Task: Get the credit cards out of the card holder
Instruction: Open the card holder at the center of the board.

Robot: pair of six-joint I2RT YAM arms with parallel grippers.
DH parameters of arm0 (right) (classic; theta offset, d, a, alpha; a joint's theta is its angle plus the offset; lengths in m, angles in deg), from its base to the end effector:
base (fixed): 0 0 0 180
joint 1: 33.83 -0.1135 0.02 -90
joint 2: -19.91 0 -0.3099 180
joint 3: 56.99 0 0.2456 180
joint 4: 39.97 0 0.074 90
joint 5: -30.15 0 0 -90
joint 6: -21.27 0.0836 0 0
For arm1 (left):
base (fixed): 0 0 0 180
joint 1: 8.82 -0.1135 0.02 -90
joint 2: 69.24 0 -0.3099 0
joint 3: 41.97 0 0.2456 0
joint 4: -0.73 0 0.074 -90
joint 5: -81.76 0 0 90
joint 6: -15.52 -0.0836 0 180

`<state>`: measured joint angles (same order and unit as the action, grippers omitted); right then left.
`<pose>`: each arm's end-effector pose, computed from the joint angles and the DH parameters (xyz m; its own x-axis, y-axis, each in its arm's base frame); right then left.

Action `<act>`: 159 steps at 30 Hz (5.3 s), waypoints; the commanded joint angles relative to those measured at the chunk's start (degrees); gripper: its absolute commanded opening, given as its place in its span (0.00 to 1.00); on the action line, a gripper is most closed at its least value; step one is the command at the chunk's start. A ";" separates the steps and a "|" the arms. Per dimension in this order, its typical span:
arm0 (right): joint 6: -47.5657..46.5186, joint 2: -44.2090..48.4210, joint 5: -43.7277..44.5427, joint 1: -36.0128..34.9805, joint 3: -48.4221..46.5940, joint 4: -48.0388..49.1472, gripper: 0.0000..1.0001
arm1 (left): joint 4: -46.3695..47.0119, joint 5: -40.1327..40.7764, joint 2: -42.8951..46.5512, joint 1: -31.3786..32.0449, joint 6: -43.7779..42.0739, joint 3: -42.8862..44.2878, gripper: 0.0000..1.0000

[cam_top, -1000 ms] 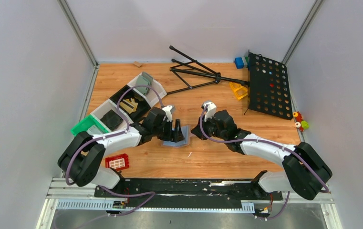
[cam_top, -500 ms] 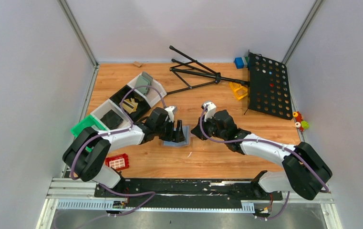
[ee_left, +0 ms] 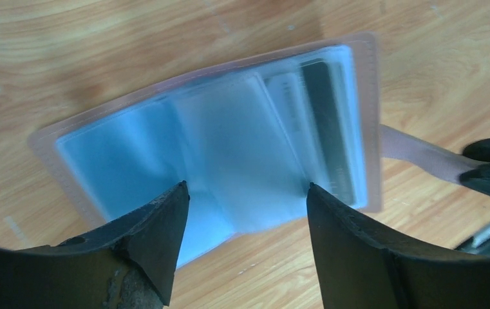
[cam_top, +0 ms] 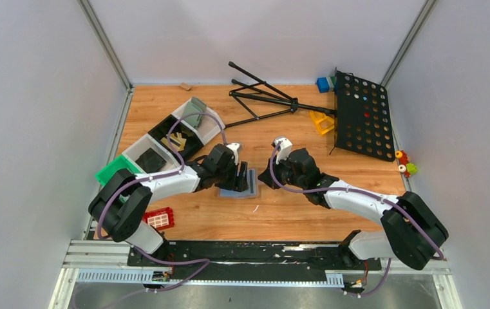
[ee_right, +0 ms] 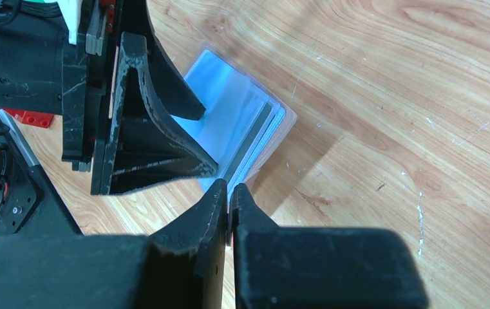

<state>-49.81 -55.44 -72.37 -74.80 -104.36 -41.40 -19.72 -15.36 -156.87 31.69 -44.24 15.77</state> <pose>0.2102 0.2065 0.2217 -0.6045 -0.1057 -0.7895 -0.6202 0.6845 0.3832 0.2368 -0.2159 0.1799 -0.8606 0.0780 -0.5033 0.3140 0.8592 -0.4039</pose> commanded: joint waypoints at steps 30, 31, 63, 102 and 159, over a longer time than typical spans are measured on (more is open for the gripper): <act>1.00 0.66 -3.82 2.53 0.85 3.73 0.00 | 8.62 -3.50 7.55 0.25 3.72 -2.96 0.89; 1.00 0.57 -3.83 2.56 0.89 3.79 0.00 | 8.90 -3.71 6.74 0.29 3.84 -2.86 0.88; 1.02 0.88 -3.61 2.64 1.05 3.78 0.00 | -13.46 17.24 -7.17 1.48 -2.98 5.25 0.61; 1.08 1.14 -3.37 4.04 1.49 3.69 0.00 | 11.28 2.52 34.43 -9.42 8.00 -19.18 1.00; 2.00 -0.03 -6.02 4.05 1.68 5.44 0.00 | 12.01 -4.08 1.41 3.35 0.99 -4.71 0.88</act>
<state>-48.65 -55.33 -77.15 -71.13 -102.88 -39.63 -9.27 -18.72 -154.88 34.71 -42.77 10.08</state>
